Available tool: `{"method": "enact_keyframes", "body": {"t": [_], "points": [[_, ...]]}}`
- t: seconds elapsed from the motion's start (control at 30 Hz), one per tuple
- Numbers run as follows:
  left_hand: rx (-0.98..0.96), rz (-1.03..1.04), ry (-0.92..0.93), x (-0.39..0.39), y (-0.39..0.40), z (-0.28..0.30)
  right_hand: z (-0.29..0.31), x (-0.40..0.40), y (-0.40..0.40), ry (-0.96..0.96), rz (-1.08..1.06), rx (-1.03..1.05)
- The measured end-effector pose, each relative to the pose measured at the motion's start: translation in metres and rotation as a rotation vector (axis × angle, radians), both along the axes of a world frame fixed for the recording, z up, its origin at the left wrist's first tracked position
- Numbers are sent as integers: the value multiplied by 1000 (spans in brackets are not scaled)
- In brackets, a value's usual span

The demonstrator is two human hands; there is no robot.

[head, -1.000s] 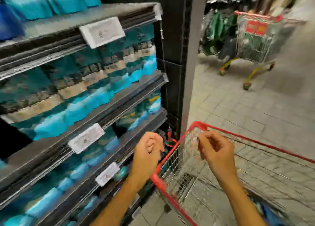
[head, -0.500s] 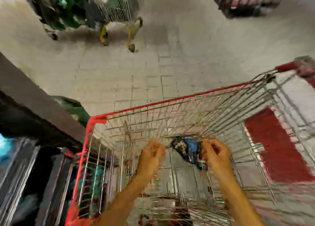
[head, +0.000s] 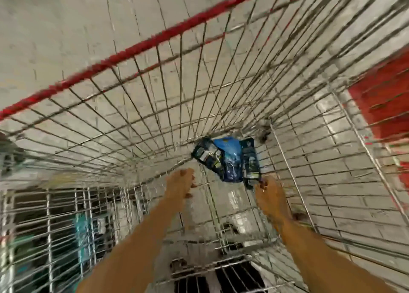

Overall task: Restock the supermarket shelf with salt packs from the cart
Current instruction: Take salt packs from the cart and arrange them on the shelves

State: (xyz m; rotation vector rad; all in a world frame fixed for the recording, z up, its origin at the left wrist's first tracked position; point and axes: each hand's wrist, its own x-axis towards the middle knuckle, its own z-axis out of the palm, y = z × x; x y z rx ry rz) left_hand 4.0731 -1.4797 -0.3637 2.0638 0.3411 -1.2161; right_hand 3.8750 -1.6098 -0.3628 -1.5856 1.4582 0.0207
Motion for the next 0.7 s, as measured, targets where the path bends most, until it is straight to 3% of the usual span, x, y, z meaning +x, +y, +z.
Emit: {"method": "enact_keyframes", "body": {"t": [0.1,0.17,0.3,0.43,0.57,0.7], "points": [[33,-222,-116,19,-20,-66,-57,7,-7,90,85,-31],[80,-364,-211,31,-36,-103,-92,11,-9,254,168,-45],[36,-266,-252,42,-71,-156,-135,20,-1,420,143,-250],[134,-282,-322,50,-88,-190,-161,25,6,598,190,-386],[170,-363,-366,57,-94,-200,-174,28,8,414,132,-350],[67,-266,-380,59,-93,-203,-180,30,9,304,51,-255]]}}
